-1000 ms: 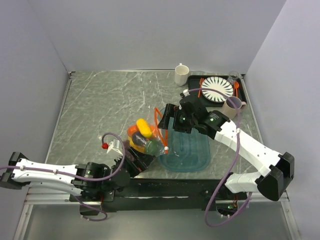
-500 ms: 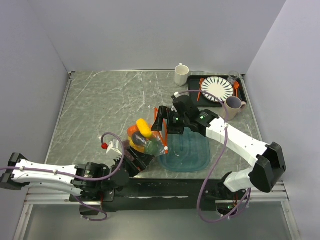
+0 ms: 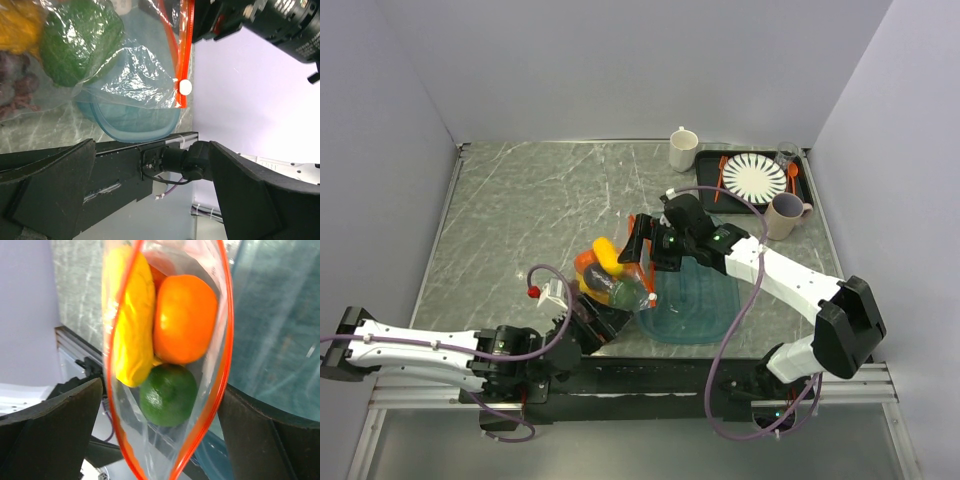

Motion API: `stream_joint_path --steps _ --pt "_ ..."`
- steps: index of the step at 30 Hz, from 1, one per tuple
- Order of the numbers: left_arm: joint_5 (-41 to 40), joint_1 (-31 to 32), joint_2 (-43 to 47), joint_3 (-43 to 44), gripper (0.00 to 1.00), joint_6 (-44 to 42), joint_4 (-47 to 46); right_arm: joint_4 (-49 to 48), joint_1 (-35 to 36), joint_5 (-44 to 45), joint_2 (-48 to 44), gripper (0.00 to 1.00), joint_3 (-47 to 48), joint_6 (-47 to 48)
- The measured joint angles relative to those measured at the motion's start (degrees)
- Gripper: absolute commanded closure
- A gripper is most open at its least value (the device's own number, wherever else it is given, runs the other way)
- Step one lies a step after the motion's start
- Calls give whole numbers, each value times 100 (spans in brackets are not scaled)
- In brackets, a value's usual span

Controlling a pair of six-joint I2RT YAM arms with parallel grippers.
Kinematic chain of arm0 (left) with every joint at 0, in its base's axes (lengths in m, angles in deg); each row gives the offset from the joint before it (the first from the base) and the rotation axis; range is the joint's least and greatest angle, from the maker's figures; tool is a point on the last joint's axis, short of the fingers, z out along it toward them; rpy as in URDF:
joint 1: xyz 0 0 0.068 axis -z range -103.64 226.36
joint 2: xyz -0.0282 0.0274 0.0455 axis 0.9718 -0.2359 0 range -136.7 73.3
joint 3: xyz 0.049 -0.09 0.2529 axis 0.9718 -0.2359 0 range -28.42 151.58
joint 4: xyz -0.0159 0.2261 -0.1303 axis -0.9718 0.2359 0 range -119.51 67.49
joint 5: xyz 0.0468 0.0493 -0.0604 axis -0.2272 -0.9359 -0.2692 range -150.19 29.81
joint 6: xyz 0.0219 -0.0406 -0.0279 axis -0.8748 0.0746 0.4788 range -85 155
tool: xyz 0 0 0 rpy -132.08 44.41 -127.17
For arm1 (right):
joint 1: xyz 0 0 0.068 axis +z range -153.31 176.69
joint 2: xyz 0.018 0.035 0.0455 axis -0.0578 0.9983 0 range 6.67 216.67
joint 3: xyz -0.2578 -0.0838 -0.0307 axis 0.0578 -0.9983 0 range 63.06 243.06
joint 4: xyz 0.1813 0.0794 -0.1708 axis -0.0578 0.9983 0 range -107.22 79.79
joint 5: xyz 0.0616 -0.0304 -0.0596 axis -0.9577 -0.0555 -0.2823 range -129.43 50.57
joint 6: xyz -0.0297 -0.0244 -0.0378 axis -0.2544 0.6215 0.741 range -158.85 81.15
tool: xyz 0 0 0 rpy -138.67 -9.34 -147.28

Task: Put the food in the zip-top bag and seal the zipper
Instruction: Zip the zipper food storage bag at the center of the board.

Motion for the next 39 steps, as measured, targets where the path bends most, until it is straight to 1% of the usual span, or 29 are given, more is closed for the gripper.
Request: stream_joint_path --steps 3,4,6,7,8,14,20,25,30,35,37,39 --pt "61 -20 -4 -118 1 -17 -168 -210 -61 -160 55 41 -61 -59" --pt "83 -33 -4 -149 1 -31 -210 -247 -68 -184 59 61 -94 -74" --pt "129 -72 2 -232 1 -39 -295 -380 -72 -234 57 79 -236 -116" --pt "138 -85 7 -258 1 -39 -299 -411 -81 -251 57 97 -297 -160" --pt "149 -101 11 -286 1 -42 -313 -433 -81 -273 55 100 -356 -203" --pt "234 -157 37 -345 1 -44 -407 -553 -83 -278 -120 100 -645 -339" --pt "267 -170 149 -354 1 70 -330 -494 -44 -302 -173 100 -450 -289" --pt "153 -170 813 -595 1 317 -109 -238 133 -343 212 100 780 -205" --pt "-107 -170 1609 -743 1 387 201 -70 299 -332 905 100 2225 -144" --pt "-306 -173 1797 -734 1 398 553 299 372 -356 1851 100 3810 -87" --pt "-345 -173 1794 -732 1 400 638 378 420 -372 2192 100 4312 -85" --pt "-380 -175 1794 -732 1 389 699 367 479 -411 2382 100 4544 -101"
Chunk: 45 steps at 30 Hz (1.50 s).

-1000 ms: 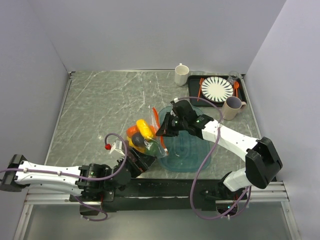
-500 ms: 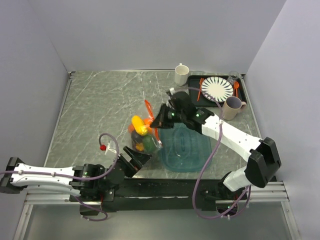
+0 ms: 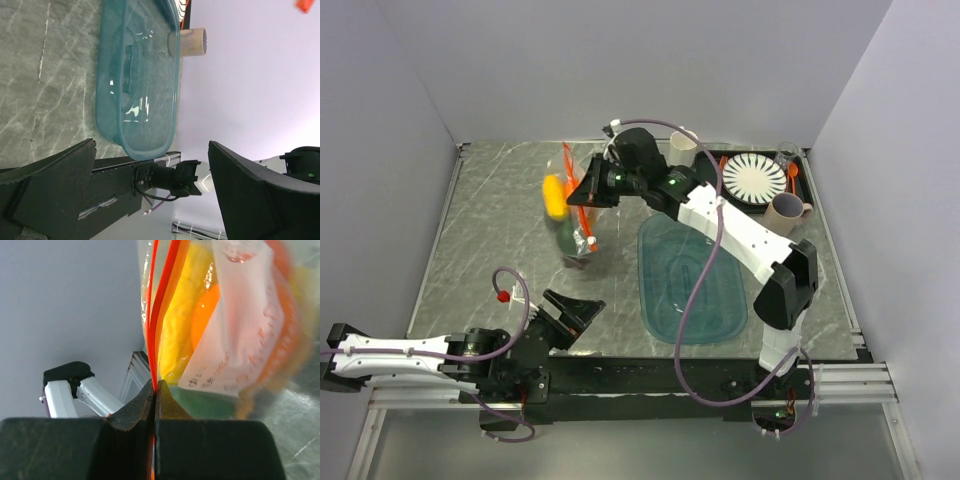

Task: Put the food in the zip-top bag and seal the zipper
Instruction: Zip the zipper food storage bag at the center of the board.

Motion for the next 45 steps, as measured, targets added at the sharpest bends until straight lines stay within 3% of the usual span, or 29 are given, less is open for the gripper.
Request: stream_joint_path --steps 5,12,17,26,34,45 --pt "-50 0 2 2 1 -4 39 -212 20 17 -24 100 -520 -144" --pt "-131 0 11 0 1 79 24 -769 -151 409 -796 100 -3471 -601" --pt "-289 0 -157 -85 1 286 -240 -907 -203 732 -1506 100 -4771 -925" --pt "-120 -4 -1250 -273 1 520 -1281 -1228 -195 1196 -2625 100 -5198 -1211" --pt "2 -4 -1733 -927 1 752 -2889 -1333 -195 1292 -2640 100 -5392 -1340" --pt "-155 -17 -2413 -911 3 1132 -3866 -1370 -192 1285 -2662 100 -5431 -1342"
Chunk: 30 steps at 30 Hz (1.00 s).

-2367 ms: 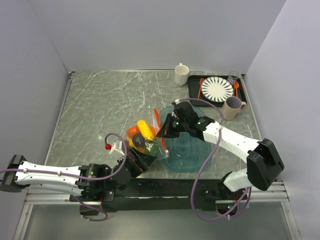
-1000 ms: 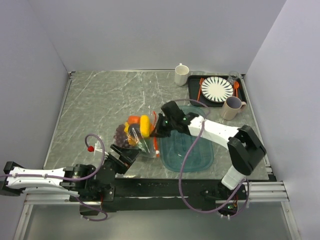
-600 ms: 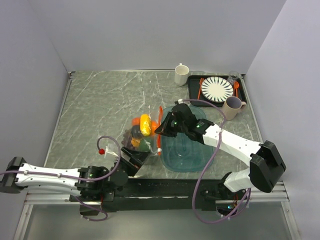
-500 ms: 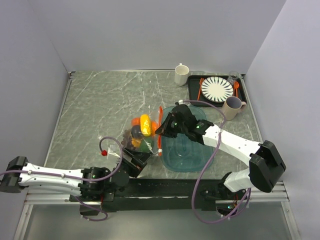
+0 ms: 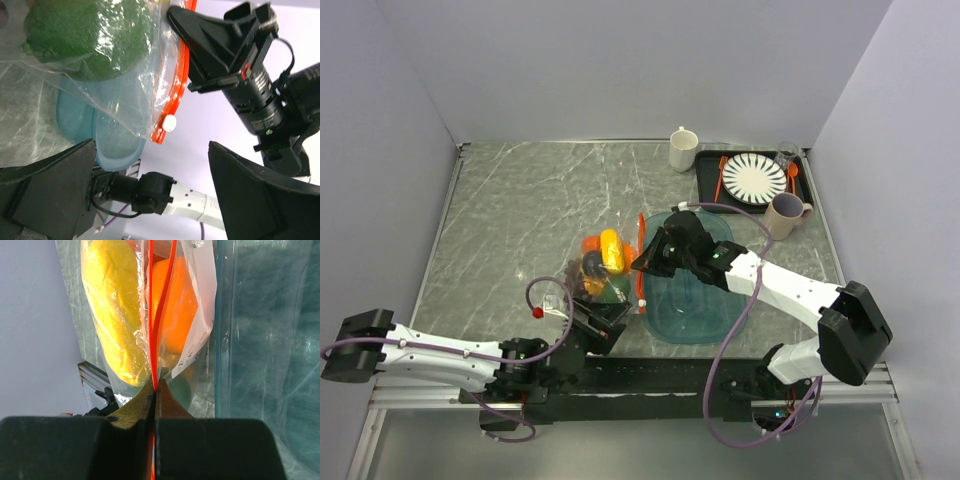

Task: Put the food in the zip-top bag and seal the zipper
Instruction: Zip the zipper food storage bag at the center of the board.

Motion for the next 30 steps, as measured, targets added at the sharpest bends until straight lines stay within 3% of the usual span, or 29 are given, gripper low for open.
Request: stream_joint_path --steps 6,13,21,24,30 --pt "-46 -262 -310 66 22 164 -146 -9 22 -13 -81 100 -48 0" --pt "343 -848 -780 70 19 55 -894 -7 26 -15 -188 100 -118 2" --pt "748 -942 -1086 101 24 48 -1239 -2 26 -15 -188 100 -122 4" --pt "835 -951 -1134 140 32 70 -1300 -2 26 -15 -188 100 -122 4" --pt "861 -951 -1362 140 62 133 -1449 13 26 -13 -188 100 -122 13"
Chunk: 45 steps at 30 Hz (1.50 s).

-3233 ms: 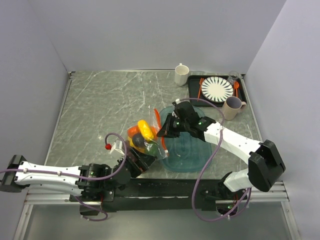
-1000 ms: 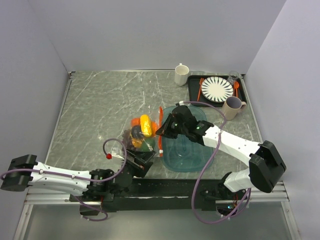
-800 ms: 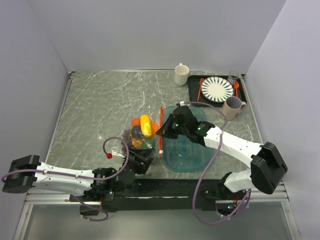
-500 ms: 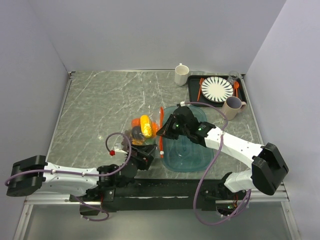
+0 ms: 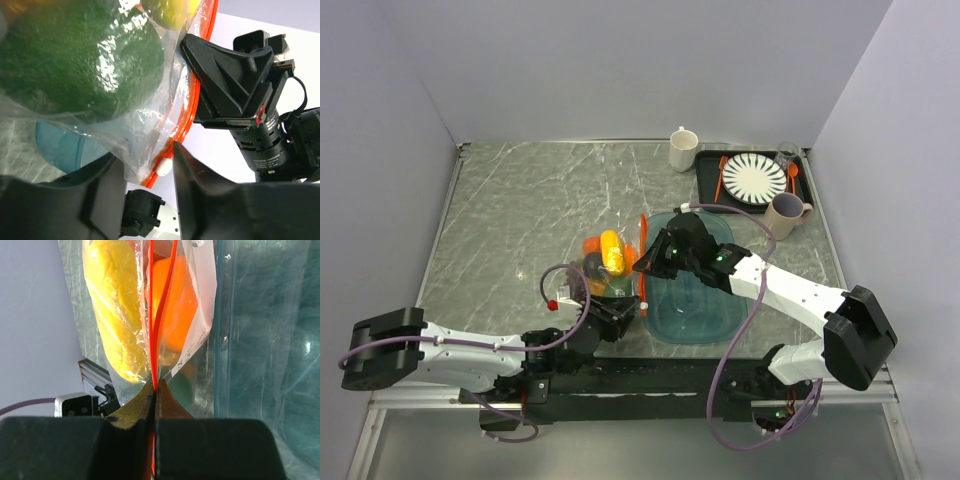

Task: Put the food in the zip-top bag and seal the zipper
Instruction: Zip the zipper food storage bag at the center of the board.

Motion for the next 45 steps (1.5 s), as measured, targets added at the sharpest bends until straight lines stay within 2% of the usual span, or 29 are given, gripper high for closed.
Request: stream_joint_path --steps 8,12,14,18,21,22,24,25,26,27,31,38,40,45 --pt "17 -81 -48 -2 73 79 -50 28 0 -24 0 100 0 35" --pt "22 -105 -11 -2 84 72 -39 24 0 -44 0 100 0 37" --pt "39 -114 -7 -2 86 81 -37 26 0 -44 0 100 0 42" --pt "94 -114 -9 -2 98 83 -31 28 0 -44 -2 100 0 74" --pt "116 -114 -9 -2 99 92 -31 42 0 -44 -2 100 0 105" --pt "122 -114 -9 -2 99 96 -31 48 0 -44 -2 95 0 118" --pt "125 -114 -7 -4 99 105 -28 55 0 -46 -2 74 0 133" --pt "127 -114 0 -4 99 105 -24 66 0 -44 -4 67 2 153" --pt "129 -114 13 -7 99 105 -17 101 0 -39 -9 57 7 168" --pt "125 -114 55 -17 99 103 -9 192 0 -20 -26 38 9 227" --pt "118 -120 234 -57 99 79 72 625 0 168 -258 28 37 387" --pt "98 -129 450 -68 99 46 223 966 22 330 -1513 34 -118 358" --pt "96 -129 461 -68 99 33 240 973 96 278 -1856 40 -286 260" --pt "92 -129 520 -68 99 33 337 1029 448 223 -1952 46 -479 42"
